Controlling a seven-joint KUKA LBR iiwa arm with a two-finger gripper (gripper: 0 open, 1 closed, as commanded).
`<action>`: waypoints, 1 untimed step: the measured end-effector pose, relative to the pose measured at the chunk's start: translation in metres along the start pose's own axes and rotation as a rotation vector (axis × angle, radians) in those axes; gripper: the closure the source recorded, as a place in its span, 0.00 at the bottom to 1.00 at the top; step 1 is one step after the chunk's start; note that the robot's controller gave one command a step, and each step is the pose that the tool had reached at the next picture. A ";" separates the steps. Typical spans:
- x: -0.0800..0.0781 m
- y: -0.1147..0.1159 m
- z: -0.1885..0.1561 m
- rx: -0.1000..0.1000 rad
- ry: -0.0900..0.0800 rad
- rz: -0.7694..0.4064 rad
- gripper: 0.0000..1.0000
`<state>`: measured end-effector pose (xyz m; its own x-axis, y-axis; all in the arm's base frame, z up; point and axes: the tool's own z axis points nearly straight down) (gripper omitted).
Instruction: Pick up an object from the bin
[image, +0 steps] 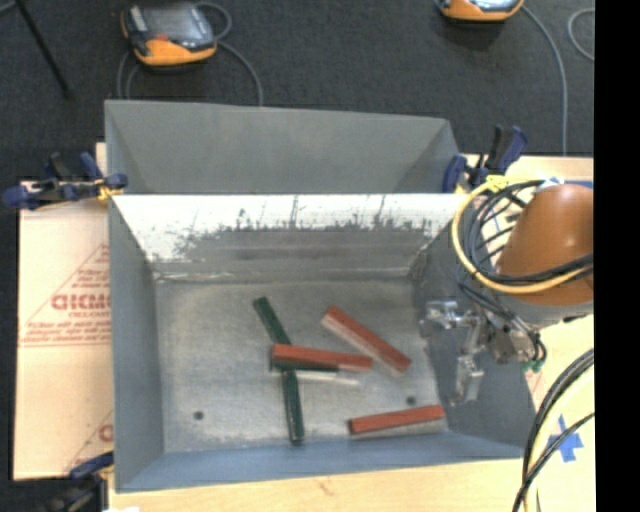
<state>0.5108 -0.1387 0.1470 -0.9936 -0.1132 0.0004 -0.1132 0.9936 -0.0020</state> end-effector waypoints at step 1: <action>0.005 -0.002 -0.032 -0.005 0.002 -0.155 0.00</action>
Offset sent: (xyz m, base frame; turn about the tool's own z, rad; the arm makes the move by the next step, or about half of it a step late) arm -0.0297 0.0300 -0.0712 -0.2899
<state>0.5062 -0.1415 0.1790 -0.9643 -0.2648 0.0022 -0.2648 0.9643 0.0027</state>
